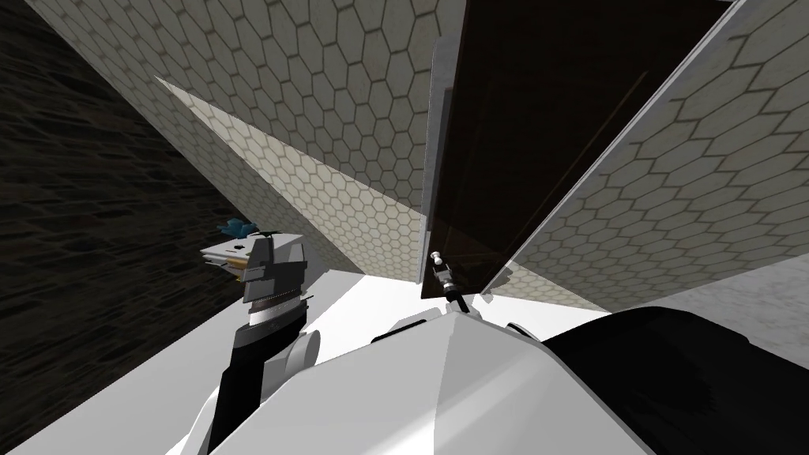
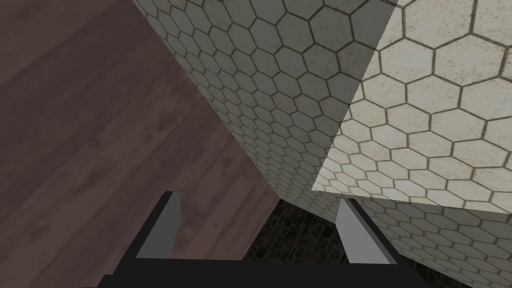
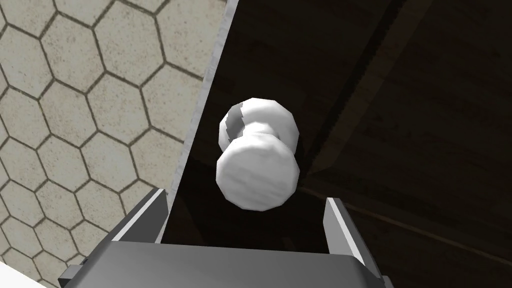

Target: Pull the door open

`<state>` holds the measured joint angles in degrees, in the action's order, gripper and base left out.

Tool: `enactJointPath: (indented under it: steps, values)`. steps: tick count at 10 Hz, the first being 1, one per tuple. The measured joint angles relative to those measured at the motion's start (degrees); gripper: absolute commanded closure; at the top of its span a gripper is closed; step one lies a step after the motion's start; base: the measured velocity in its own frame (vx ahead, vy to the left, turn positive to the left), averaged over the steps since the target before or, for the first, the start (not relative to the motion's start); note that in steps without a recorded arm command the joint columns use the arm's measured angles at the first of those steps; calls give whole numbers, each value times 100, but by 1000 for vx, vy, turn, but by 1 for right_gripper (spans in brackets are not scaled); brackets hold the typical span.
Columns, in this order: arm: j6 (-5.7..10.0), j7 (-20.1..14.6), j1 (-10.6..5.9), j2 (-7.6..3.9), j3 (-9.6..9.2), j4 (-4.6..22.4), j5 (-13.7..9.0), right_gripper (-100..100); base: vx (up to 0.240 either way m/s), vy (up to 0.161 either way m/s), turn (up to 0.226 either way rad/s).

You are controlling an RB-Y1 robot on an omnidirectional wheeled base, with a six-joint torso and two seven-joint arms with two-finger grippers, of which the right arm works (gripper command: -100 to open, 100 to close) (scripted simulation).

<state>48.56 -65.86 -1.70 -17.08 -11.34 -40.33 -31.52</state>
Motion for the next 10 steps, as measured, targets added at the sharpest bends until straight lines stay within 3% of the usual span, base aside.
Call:
enactJointPath:
  steps: [8, 10]
  values:
    - [-130, -1074, 40, 163, -225, -351, -462, -100, -90, -25, 17]
    - [-141, -1223, 33, 180, -255, -372, -518, -100, 37, 6, 85]
